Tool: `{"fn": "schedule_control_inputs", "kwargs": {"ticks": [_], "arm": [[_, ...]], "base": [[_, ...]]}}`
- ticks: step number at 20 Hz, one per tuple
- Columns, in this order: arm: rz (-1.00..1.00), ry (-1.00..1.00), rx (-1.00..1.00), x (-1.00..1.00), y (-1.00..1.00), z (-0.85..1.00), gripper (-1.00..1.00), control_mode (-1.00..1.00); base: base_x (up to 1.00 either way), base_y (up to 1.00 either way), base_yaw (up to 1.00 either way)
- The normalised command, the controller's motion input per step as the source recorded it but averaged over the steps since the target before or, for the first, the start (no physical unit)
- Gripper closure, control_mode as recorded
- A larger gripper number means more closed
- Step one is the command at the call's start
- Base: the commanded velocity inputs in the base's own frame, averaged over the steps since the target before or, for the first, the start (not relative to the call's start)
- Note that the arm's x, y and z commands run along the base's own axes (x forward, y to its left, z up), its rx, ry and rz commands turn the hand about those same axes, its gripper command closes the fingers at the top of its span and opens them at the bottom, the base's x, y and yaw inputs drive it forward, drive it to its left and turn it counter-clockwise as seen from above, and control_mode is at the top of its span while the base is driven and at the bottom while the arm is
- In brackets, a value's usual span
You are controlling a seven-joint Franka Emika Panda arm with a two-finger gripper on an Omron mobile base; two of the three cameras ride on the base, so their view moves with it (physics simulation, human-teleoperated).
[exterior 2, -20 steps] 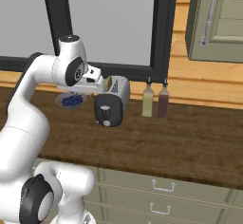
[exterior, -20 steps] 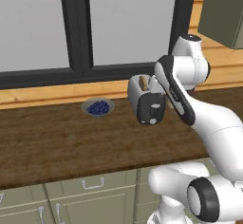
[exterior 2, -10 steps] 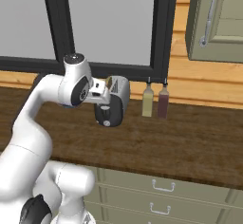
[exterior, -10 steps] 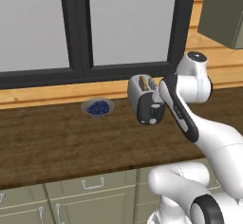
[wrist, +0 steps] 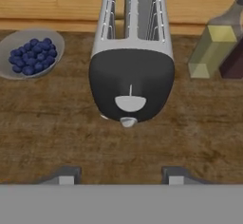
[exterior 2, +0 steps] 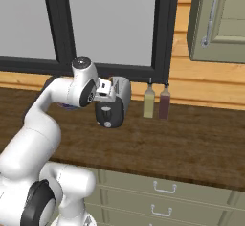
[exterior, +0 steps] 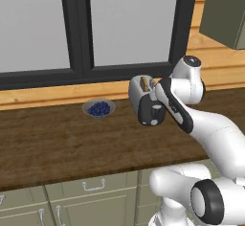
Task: Start the toaster. Once the lever pops up, take the bread to the plate on the dining counter.
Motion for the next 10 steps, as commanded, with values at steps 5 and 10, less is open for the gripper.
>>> {"fn": "schedule_control_inputs", "kwargs": {"ticks": [5,10], "arm": [[0.00,0.00,0.00,0.20,-0.10,-0.11,1.00,-1.00],[0.00,-0.01,0.01,0.01,-0.02,-0.39,1.00,-1.00]], "base": [[0.00,0.00,0.00],[0.00,0.00,0.00]]}}
